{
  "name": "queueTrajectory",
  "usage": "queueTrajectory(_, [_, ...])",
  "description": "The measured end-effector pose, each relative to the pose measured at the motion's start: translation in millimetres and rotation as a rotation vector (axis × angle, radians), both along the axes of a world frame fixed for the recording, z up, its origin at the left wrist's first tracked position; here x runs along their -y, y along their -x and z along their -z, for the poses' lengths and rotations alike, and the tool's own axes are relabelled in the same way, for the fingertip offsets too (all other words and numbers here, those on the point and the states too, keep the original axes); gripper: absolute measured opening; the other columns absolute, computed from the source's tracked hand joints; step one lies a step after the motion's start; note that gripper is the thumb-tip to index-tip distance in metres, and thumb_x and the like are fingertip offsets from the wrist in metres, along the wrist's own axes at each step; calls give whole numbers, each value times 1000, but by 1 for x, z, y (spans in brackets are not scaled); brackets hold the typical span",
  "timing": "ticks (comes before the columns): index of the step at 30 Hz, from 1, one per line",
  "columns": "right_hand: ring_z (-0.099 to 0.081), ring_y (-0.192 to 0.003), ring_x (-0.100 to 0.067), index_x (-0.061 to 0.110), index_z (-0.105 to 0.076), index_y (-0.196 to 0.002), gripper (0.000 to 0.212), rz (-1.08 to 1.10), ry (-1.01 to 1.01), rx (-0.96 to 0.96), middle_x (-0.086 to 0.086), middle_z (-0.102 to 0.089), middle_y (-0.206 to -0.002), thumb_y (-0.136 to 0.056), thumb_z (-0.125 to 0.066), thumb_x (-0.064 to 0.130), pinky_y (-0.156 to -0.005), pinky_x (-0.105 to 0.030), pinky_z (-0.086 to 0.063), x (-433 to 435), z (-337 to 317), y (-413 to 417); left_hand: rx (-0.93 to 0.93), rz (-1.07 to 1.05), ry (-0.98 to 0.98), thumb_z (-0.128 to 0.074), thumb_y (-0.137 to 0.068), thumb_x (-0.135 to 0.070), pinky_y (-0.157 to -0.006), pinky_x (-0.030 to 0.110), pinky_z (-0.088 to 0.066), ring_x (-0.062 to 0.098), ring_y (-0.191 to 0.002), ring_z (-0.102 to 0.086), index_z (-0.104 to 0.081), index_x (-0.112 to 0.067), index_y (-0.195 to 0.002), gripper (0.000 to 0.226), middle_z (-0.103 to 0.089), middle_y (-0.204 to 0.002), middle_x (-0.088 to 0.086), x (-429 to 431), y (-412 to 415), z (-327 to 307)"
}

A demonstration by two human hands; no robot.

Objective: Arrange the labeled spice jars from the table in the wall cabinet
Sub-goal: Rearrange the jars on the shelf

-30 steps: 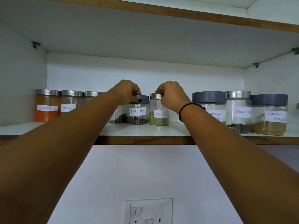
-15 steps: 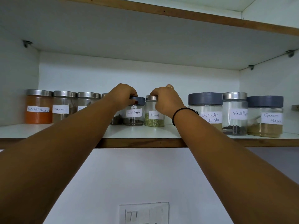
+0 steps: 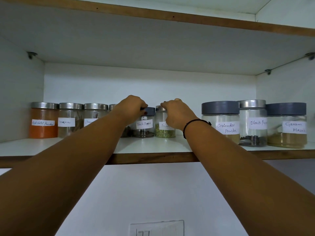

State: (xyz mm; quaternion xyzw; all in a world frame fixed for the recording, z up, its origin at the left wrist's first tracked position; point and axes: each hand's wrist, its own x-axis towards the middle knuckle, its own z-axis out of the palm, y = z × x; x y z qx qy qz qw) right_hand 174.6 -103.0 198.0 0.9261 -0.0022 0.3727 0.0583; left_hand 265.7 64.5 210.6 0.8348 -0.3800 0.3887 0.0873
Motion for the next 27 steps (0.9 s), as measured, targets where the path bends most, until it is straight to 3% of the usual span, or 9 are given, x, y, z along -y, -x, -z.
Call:
queueTrajectory(5, [-47,-120,-30,3,-53,-123,36,19,27,-31,-14,-58,-121,-87,-52,0,-79,-29,-37,-1,1,2,2,3,-8,-59,-98,-19,-77,43,-49,31,-84,-62,-67,1,-96,22,-66,-86,16,0,-2,0])
queueTrajectory(12, [-46,-120,-29,4,-52,-124,38,27,33,-35,-13,-58,-121,-86,-53,0,-78,-31,-39,-1,2,0,5,-12,-11,-58,-99,-17,-66,33,-35,25,-72,-52,-61,2,-83,24,-54,-72,10,0,1,1])
queueTrajectory(19, [-50,-114,-31,5,-53,-114,28,6,14,-18,-13,-58,-118,-86,-53,2,-77,-33,-40,-2,4,5,-29,3,12,-54,-100,-22,-74,41,-48,28,-80,-61,-68,-4,-90,25,-65,-82,11,0,1,1])
queueTrajectory(21, [-53,-116,-32,6,-51,-114,27,3,-9,-1,-13,-54,-127,-87,-52,3,-82,-34,-44,-2,4,6,-36,4,23,-49,-102,-26,-75,42,-50,28,-81,-62,-68,-7,-91,30,-66,-82,9,0,3,2])
queueTrajectory(23, [-46,-131,-34,3,-41,-138,51,-13,-55,2,-15,-34,-153,-89,-52,5,-99,-39,-45,-3,3,6,-39,-19,16,-45,-102,-32,-79,44,-52,28,-89,-63,-68,-7,-99,34,-67,-91,10,1,5,3])
queueTrajectory(25, [-36,-140,-33,4,-19,-153,71,-27,-111,-3,-14,-9,-164,-90,-53,8,-109,-41,-39,-5,3,8,-18,-49,31,-42,-103,-37,-89,47,-51,30,-105,-61,-64,-7,-117,39,-65,-111,12,1,7,5])
queueTrajectory(27, [-40,-138,-33,5,-16,-154,74,-56,-133,48,-14,-11,-163,-91,-54,9,-107,-41,-41,-7,2,10,33,-54,79,-41,-104,-38,-98,46,-47,30,-121,-55,-55,-11,-136,44,-59,-132,13,2,8,5])
